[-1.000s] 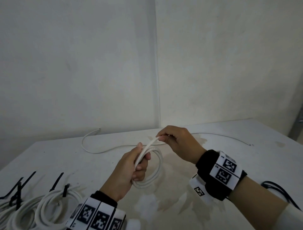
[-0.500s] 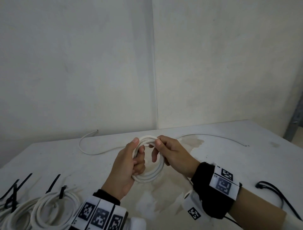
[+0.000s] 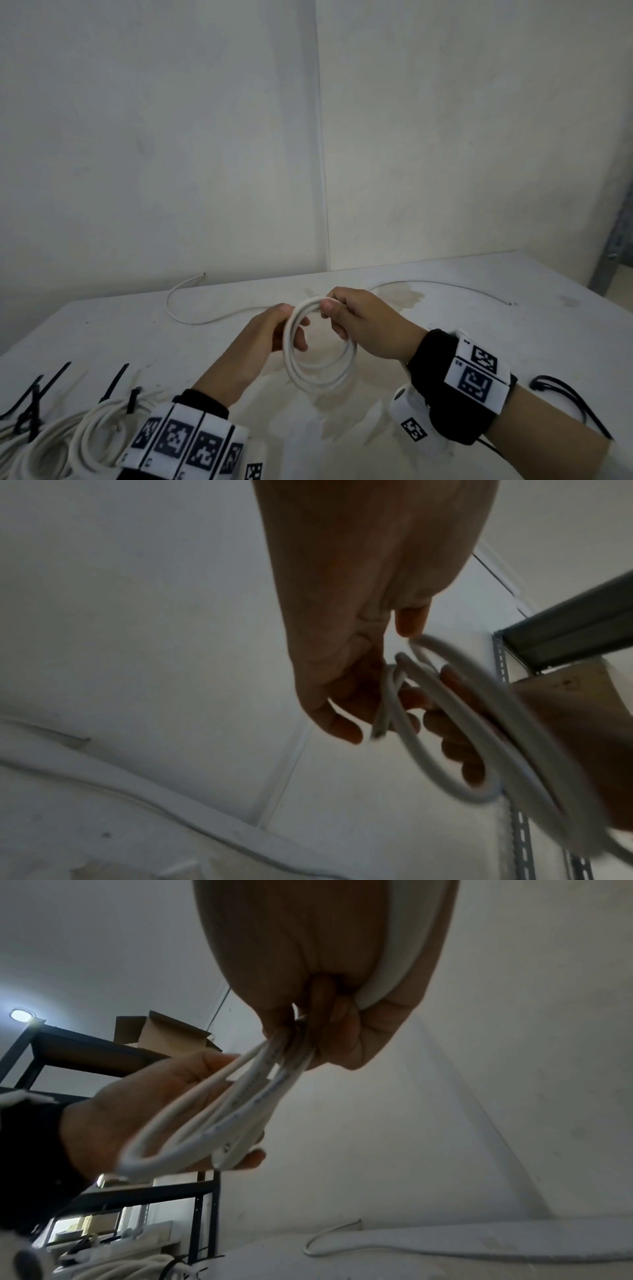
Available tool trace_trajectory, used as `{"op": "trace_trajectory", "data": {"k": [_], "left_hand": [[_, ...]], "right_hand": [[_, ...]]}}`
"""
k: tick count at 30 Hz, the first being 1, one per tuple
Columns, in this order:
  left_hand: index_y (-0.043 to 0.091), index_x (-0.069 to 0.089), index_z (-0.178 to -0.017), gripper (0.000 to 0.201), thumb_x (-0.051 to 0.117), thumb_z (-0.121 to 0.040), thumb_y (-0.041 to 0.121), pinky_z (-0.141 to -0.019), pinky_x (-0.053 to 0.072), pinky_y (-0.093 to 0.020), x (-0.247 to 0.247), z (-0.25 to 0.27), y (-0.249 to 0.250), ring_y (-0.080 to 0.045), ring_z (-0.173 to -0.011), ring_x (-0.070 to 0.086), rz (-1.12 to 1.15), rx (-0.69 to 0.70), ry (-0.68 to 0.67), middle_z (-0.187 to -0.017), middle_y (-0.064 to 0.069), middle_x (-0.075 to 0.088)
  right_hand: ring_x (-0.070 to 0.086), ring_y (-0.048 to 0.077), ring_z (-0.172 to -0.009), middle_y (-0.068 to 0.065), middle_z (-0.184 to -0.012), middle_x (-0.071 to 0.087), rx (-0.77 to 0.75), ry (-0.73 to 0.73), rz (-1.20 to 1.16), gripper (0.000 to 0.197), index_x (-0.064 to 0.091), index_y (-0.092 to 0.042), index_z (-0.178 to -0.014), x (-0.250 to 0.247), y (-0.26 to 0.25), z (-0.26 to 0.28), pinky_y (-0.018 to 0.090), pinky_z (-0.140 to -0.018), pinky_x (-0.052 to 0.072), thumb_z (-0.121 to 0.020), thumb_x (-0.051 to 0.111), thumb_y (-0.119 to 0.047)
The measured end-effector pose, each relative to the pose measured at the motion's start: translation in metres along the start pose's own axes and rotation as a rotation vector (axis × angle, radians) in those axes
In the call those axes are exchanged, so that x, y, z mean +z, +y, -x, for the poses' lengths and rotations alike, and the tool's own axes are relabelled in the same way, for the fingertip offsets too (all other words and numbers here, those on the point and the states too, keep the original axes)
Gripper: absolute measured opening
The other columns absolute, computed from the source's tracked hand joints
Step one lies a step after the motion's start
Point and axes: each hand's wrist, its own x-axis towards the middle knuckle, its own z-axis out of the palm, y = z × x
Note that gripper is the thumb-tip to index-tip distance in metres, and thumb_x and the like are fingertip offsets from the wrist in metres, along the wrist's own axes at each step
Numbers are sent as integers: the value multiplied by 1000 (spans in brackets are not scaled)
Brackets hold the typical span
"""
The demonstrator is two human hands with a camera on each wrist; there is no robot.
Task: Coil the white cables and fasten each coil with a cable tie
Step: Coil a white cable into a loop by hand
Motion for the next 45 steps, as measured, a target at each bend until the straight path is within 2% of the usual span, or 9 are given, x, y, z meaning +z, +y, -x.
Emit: {"op": "trace_trajectory", "data": {"k": [5,12,21,26,31,34,38,42,45], "left_hand": [[9,58,-66,61,23,-97,48,-50,41,-20,15,-2,9,-9,-41,45,-160,-40,30,-43,7,45],[9,45,-55,52,38,-96,42,-41,29,-22,30,3,3,-8,-33,28,57,-38,276,-37,7,32],[9,47,-71,44,34,-95,44,-45,33,-20,14,7,11,-8,-38,26,227,-139,-104,-45,7,27],[11,43,-66,41,39,-96,38,-39,27,-18,23,9,10,-8,-37,22,133,-106,39,-44,8,24],[13,40,-60,41,43,-95,34,-35,21,-18,20,6,6,-6,-34,19,364,-84,204,-42,8,22],[13,39,-59,40,44,-94,32,-34,20,-17,13,5,5,-6,-34,18,420,-83,244,-42,8,22],[14,38,-58,41,43,-95,32,-35,20,-18,17,7,1,-7,-35,17,412,-93,231,-43,8,21],[14,37,-58,41,43,-95,30,-38,20,-20,22,5,3,-8,-37,17,392,-75,232,-44,7,21],[14,38,-58,40,42,-95,28,-38,21,-20,22,5,5,-7,-37,18,343,-53,257,-42,8,24]], "right_hand": [[45,2,-51,-10,-58,50,-28,-77,111,27,49,-27,-72,1,-7,3,18,-56,36,-97,42,-31],[48,0,-56,-11,-62,53,-66,-4,-47,12,59,-19,-90,2,-8,1,12,-58,36,-95,49,-24],[47,2,-55,-13,-59,49,-100,41,86,20,64,-12,-96,-4,-7,0,12,-57,34,-94,50,-26],[50,-1,-57,-13,-62,52,-128,51,61,20,64,-10,-99,-1,-6,3,10,-58,36,-94,51,-23],[55,5,-77,-3,-86,63,-83,69,-11,26,60,-10,-110,-4,-4,7,17,-74,42,-99,38,-19],[45,0,-74,-14,-79,47,-111,79,181,28,60,-12,-112,-8,2,13,11,-71,36,-99,37,-22],[36,12,-66,-12,-67,32,-37,85,492,29,66,-6,-90,-14,5,6,21,-62,27,-96,47,-28],[50,3,-52,-4,-64,49,133,108,133,29,57,-11,-68,-9,1,5,11,-58,42,-95,48,-15],[54,16,-68,12,-77,52,227,50,-208,38,56,11,-82,-2,-4,9,30,-74,55,-96,42,-22]]}}
